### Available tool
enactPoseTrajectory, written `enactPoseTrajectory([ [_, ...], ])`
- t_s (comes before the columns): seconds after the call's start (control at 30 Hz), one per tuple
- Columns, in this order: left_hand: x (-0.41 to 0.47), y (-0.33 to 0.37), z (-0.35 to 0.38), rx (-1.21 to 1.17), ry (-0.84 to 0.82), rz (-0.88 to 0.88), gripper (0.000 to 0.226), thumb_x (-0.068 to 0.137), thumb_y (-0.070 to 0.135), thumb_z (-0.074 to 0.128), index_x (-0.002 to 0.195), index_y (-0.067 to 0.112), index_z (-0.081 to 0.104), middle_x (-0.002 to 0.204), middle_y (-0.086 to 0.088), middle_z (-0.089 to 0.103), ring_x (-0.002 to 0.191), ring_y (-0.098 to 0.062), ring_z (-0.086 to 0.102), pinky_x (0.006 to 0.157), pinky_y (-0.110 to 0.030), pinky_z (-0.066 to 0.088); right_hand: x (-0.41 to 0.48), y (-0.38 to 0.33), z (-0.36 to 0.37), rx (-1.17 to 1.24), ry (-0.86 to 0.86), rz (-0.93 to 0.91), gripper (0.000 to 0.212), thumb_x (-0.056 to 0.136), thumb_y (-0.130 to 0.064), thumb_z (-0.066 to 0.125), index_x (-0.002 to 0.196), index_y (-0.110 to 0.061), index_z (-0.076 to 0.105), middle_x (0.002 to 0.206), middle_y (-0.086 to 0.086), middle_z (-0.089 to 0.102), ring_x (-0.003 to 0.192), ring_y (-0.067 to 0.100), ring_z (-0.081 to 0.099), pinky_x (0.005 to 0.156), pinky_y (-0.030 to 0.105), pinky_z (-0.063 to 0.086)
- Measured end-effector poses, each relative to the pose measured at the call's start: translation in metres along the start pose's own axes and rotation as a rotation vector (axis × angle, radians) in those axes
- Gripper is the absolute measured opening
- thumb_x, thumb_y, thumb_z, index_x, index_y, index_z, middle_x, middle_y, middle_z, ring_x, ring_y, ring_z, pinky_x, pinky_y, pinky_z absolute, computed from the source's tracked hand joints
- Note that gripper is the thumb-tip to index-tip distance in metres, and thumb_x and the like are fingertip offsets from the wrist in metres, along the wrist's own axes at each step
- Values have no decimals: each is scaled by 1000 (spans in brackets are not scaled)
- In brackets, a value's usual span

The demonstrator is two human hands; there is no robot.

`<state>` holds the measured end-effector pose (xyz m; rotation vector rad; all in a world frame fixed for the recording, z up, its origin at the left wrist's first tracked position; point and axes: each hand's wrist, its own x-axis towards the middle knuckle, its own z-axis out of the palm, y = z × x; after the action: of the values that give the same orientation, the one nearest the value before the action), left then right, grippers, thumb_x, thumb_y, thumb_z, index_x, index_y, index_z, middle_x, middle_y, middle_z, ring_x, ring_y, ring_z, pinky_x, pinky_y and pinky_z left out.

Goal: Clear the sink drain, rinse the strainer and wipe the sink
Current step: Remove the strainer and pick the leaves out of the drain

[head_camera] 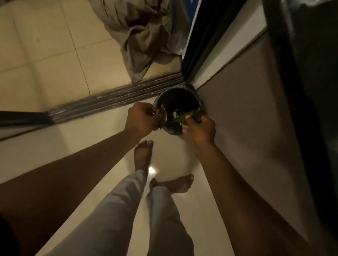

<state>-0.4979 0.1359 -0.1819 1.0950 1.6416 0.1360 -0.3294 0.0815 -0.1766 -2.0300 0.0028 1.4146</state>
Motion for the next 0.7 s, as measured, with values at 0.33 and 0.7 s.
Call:
enactPoseTrajectory([
  [0.33,65,-18,42,154,-112,72,30,94,10,72,123,9,78,124,-9,77,106,-23,69,76,-16,56,111,34,42,-239,73,-5,36,95,-22,78,115,7,71,103,20,70,102,41,70,93,54,61],
  [0.7,33,-8,18,166,-122,93,40,95,6,69,134,12,73,141,-6,71,127,-26,67,97,-23,48,74,22,34,-197,55,-61,50,96,-8,74,143,-2,61,146,15,62,132,31,62,111,49,52],
])
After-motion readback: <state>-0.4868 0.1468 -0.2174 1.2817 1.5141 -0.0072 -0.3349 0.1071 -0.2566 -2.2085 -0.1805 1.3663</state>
